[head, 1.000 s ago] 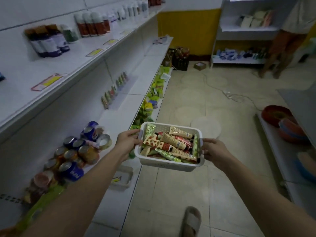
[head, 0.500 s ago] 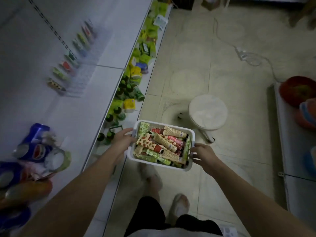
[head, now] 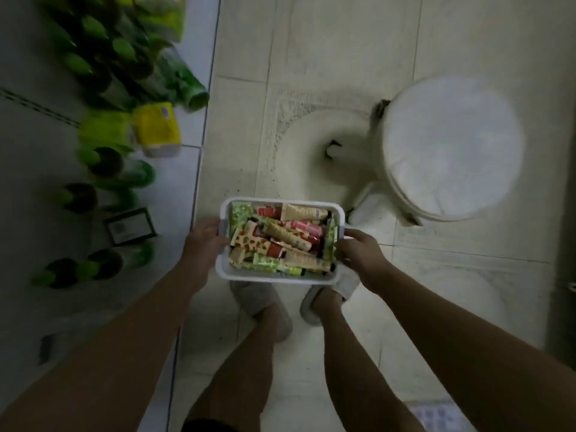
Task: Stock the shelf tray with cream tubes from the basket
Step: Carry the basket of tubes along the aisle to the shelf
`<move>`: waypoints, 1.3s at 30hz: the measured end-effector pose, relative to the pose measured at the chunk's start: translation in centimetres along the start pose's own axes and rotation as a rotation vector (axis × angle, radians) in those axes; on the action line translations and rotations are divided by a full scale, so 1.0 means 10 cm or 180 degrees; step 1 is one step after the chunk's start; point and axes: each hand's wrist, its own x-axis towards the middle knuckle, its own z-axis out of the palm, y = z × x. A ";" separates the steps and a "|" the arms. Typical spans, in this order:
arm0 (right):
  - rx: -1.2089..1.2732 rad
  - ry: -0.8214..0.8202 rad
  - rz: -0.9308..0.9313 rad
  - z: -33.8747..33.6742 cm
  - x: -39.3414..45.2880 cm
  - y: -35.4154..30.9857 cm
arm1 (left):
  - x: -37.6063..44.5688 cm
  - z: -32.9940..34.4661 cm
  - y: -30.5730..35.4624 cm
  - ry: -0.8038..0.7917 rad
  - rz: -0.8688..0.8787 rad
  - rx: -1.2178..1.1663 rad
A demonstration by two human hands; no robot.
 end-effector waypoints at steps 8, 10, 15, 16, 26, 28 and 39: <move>-0.0173 -0.0149 -0.0023 0.43 1.93 0.29 | 1.87 0.43 -0.37 -0.0413 0.0140 0.0059; -0.0164 -0.0250 -0.0051 0.48 2.16 0.33 | 2.06 0.51 -0.43 -0.0552 0.0135 0.0054; -0.0788 -0.0619 -0.0059 0.48 1.94 0.13 | 1.82 0.61 -0.24 -0.0779 0.0126 0.0213; -0.1174 -0.0675 -0.0185 0.46 1.77 0.02 | 1.64 0.60 -0.12 -0.0604 0.0174 0.0315; -0.3446 -0.0882 -0.1151 -0.01 -1.16 -1.89 | -1.30 -0.12 1.58 -0.0520 0.0596 0.2183; -0.3628 -0.0824 -0.1537 -0.10 -1.68 -2.24 | -1.83 -0.29 1.84 -0.0313 0.0673 0.2013; -0.4776 -0.0854 -0.3353 -0.19 -3.87 -3.45 | -4.08 -1.03 2.65 0.0873 0.0742 0.1553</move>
